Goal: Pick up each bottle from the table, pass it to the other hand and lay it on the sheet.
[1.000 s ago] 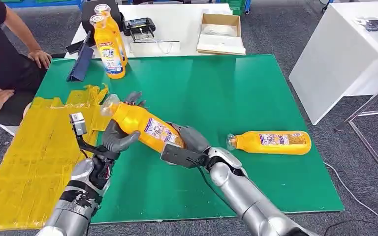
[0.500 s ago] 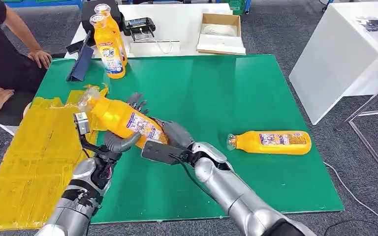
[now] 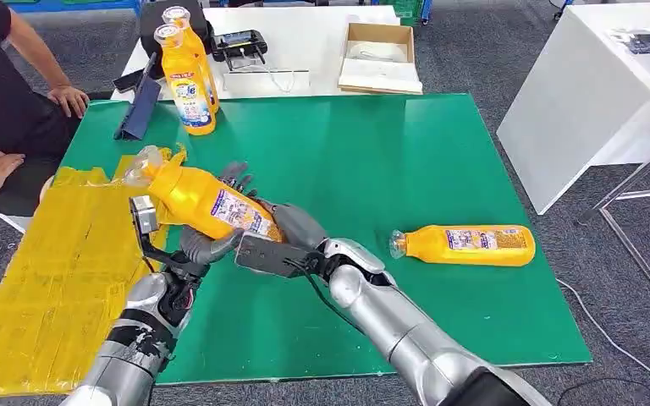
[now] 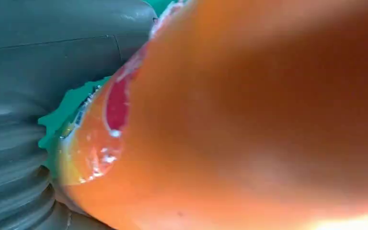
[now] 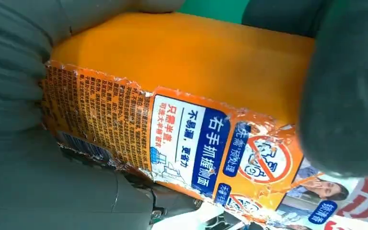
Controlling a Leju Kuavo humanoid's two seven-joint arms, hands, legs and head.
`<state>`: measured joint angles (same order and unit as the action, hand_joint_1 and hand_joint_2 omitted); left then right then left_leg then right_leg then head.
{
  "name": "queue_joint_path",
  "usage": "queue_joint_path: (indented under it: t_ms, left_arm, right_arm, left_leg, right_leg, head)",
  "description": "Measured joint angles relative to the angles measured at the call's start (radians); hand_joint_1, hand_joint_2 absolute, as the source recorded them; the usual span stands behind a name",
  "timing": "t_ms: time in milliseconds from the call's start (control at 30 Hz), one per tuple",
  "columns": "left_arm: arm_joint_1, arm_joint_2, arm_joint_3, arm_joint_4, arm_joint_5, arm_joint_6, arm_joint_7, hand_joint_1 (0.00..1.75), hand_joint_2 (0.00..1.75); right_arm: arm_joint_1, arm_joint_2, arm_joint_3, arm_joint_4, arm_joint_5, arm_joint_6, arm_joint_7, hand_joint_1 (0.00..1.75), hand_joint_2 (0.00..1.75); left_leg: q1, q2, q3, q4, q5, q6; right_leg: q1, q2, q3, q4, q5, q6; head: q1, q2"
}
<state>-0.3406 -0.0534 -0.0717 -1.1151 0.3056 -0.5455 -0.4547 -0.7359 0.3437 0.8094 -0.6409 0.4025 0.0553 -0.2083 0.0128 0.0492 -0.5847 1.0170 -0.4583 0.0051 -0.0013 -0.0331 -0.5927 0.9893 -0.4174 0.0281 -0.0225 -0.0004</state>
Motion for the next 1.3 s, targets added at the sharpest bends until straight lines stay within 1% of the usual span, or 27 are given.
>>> queue_joint_path:
  t_ms: [167,500,700,733,867,967,1033,1167,1233,1300]
  left_arm:
    - [0.002,0.0,0.005,-0.002,0.001,0.001,-0.007,1.75,1.75]
    - [0.01,-0.004,0.014,-0.011,-0.019,0.011,-0.013,1.75,1.75]
    - [0.018,-0.018,0.012,-0.029,-0.103,0.066,-0.043,1.75,1.75]
    - [0.021,-0.021,0.012,-0.035,-0.116,0.076,-0.048,1.75,1.75]
    - [0.026,-0.026,0.012,-0.048,-0.188,0.126,-0.069,1.75,1.75]
    - [0.025,-0.026,0.01,-0.06,-0.312,0.225,-0.101,1.75,1.75]
    - [0.025,-0.028,0.008,-0.074,-0.42,0.315,-0.121,1.75,1.75]
    - [0.003,-0.021,0.016,-0.069,-0.487,0.339,-0.108,1.75,1.75]
    - [-0.021,0.005,0.049,-0.051,-0.554,0.411,-0.113,1.75,1.75]
    - [-0.053,0.041,0.076,-0.013,-0.668,0.489,-0.096,1.75,1.75]
  right_arm:
    - [-0.015,0.0,0.035,0.011,-0.026,-0.005,0.005,1.75,1.75]
    - [-0.015,-0.003,0.041,0.039,-0.026,-0.025,-0.017,1.75,1.75]
    - [-0.003,-0.018,0.028,0.043,0.011,-0.049,-0.041,1.75,1.75]
    - [0.002,-0.021,0.024,0.043,0.014,-0.055,-0.044,0.0,1.75]
    - [0.02,-0.032,0.012,0.043,0.044,-0.087,-0.049,0.0,1.75]
    - [0.028,-0.05,-0.003,0.039,0.053,-0.09,-0.044,0.0,1.75]
    - [0.032,-0.078,-0.023,0.023,0.05,-0.089,-0.043,0.0,1.75]
    - [0.055,-0.157,-0.067,-0.052,0.044,-0.069,-0.05,0.0,1.75]
    - [0.072,-0.212,-0.107,-0.091,0.053,-0.072,-0.049,0.0,1.75]
    - [0.105,-0.285,-0.158,-0.142,0.081,-0.074,-0.05,0.0,1.75]
  left_leg:
    - [0.0,0.0,0.0,0.0,0.0,0.0]
    - [0.0,0.0,0.0,0.0,0.0,0.0]
    - [0.0,0.0,0.0,0.0,0.0,0.0]
    - [0.0,0.0,0.0,0.0,0.0,0.0]
    - [0.0,0.0,0.0,0.0,0.0,0.0]
    - [0.0,0.0,0.0,0.0,0.0,0.0]
    - [0.0,0.0,0.0,0.0,0.0,0.0]
    - [-0.001,-0.001,0.0,0.0,0.0,0.0]
    - [-0.001,-0.002,0.0,0.0,0.0,0.001]
    - [-0.001,-0.005,-0.001,0.001,0.001,0.002]
  right_leg:
    - [0.0,0.0,0.0,0.0,0.0,0.0]
    - [0.0,0.0,0.0,0.0,0.0,0.0]
    - [0.0,0.0,0.0,0.0,0.0,0.0]
    - [0.0,0.0,0.0,0.0,0.0,0.0]
    - [0.0,0.0,-0.001,0.0,0.0,0.0]
    - [0.0,0.0,-0.001,0.0,0.0,0.0]
    - [0.0,0.0,0.0,0.0,0.0,0.0]
    - [0.0,-0.001,0.0,0.0,0.0,0.0]
    - [0.0,-0.002,0.001,0.0,0.0,0.0]
    - [-0.001,-0.005,0.001,0.0,0.0,0.0]
  head:
    - [0.0,0.0]
    - [0.0,0.0]
    - [0.0,0.0]
    - [0.0,0.0]
    - [0.0,0.0]
    - [-0.001,0.0]
    - [0.0,0.0]
    - [0.0,0.0]
    - [0.0,0.0]
    - [0.001,0.0]
